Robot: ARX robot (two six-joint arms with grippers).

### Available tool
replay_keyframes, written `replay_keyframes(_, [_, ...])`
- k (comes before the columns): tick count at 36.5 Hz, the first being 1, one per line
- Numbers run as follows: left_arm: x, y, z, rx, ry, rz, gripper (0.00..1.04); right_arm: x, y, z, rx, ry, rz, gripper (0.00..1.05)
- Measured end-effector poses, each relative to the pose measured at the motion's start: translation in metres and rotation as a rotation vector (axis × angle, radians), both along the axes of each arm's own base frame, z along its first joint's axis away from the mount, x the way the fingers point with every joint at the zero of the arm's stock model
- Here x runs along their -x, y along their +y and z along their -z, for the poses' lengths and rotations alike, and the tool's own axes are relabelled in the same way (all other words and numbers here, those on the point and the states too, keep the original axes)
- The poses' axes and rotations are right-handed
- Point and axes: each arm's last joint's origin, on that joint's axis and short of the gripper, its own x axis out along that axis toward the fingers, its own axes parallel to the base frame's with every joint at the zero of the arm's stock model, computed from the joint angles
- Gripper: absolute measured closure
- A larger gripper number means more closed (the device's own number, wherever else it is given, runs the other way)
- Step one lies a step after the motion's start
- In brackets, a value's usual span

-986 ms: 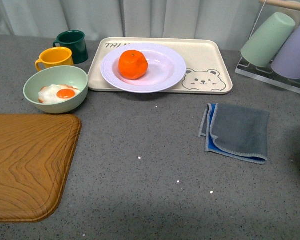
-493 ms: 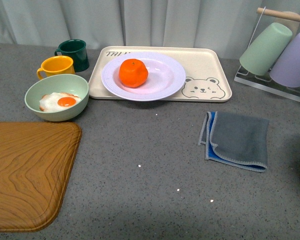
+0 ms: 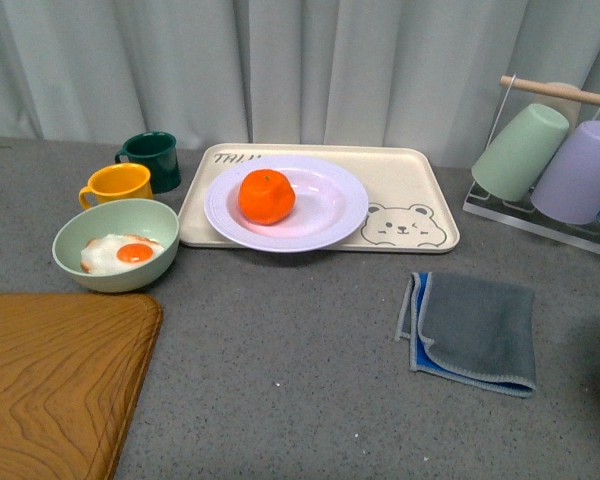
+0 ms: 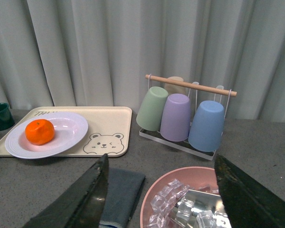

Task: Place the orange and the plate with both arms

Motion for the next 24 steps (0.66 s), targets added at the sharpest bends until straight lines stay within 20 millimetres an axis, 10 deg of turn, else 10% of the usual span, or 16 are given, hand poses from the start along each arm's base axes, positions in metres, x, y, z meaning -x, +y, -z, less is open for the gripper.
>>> replay_keyframes(7, [0.0000, 0.0000, 0.0000, 0.000, 0.000, 0.000, 0.07, 0.0000, 0.0000, 0.0000, -0.001, 0.000, 0.000, 0.08])
replay_keyframes(24, [0.0000, 0.0000, 0.0000, 0.000, 0.000, 0.000, 0.07, 0.0000, 0.0000, 0.0000, -0.001, 0.000, 0.000, 0.09])
